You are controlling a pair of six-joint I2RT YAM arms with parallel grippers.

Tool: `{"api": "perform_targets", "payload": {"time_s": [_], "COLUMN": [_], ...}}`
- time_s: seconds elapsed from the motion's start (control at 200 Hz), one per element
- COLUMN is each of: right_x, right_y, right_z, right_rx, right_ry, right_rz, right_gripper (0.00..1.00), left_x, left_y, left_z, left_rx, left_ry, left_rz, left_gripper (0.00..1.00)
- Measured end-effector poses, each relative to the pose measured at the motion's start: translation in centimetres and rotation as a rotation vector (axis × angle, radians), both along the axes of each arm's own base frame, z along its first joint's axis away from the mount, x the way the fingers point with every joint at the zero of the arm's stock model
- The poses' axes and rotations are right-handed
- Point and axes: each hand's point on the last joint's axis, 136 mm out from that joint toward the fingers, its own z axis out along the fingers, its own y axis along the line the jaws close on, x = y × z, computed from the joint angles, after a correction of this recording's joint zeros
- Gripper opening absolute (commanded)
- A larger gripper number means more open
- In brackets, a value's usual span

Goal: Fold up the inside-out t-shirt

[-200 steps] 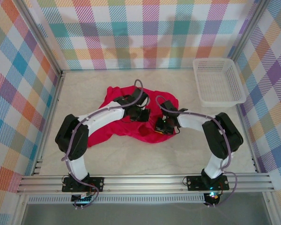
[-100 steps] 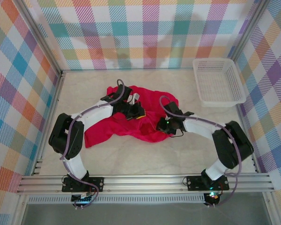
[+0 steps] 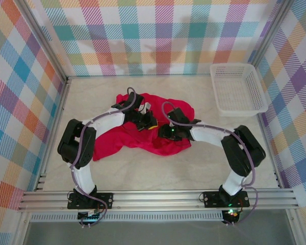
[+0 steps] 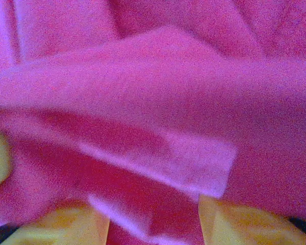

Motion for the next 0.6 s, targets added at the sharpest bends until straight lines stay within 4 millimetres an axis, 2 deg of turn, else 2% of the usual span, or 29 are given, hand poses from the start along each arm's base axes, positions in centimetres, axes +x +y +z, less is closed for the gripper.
{"api": "perform_targets", "payload": {"time_s": [0.065,0.095,0.205,0.29,0.395,0.505,0.55,0.6], "right_x": [0.8,1.0,1.7,1.0,-0.9,-1.9,-1.8,-1.4], "right_y": [0.2,0.3,0.6,0.8,1.5,1.8,1.4,0.7], "right_z": [0.0,0.1,1.9,4.1,8.8,13.8,14.7,14.7], "right_rx": [-0.016,-0.019,-0.021,0.01,0.115,0.281,0.346,0.401], "right_ry": [-0.018,-0.023,-0.04,-0.035,-0.047,-0.095,-0.096,-0.081], "right_rz": [0.003,-0.002,-0.002,0.025,0.089,0.141,0.142,0.134], "right_gripper": [0.09,0.0,0.0,0.0,0.0,0.0,0.0,0.0], "left_x": [0.3,0.5,1.1,1.6,2.3,2.0,1.9,2.0], "left_y": [0.4,0.6,1.2,1.6,1.6,0.5,0.2,0.2], "left_z": [0.0,0.0,0.3,0.9,2.0,3.6,3.9,4.0], "left_rx": [-0.001,-0.002,-0.001,0.0,-0.011,-0.074,-0.09,-0.09], "left_ry": [0.001,0.0,-0.002,-0.01,-0.034,-0.038,-0.04,-0.044], "left_rz": [0.01,0.016,0.033,0.039,0.031,-0.017,-0.029,-0.027], "left_gripper": [0.0,0.0,0.0,0.0,0.0,0.0,0.0,0.0]}}
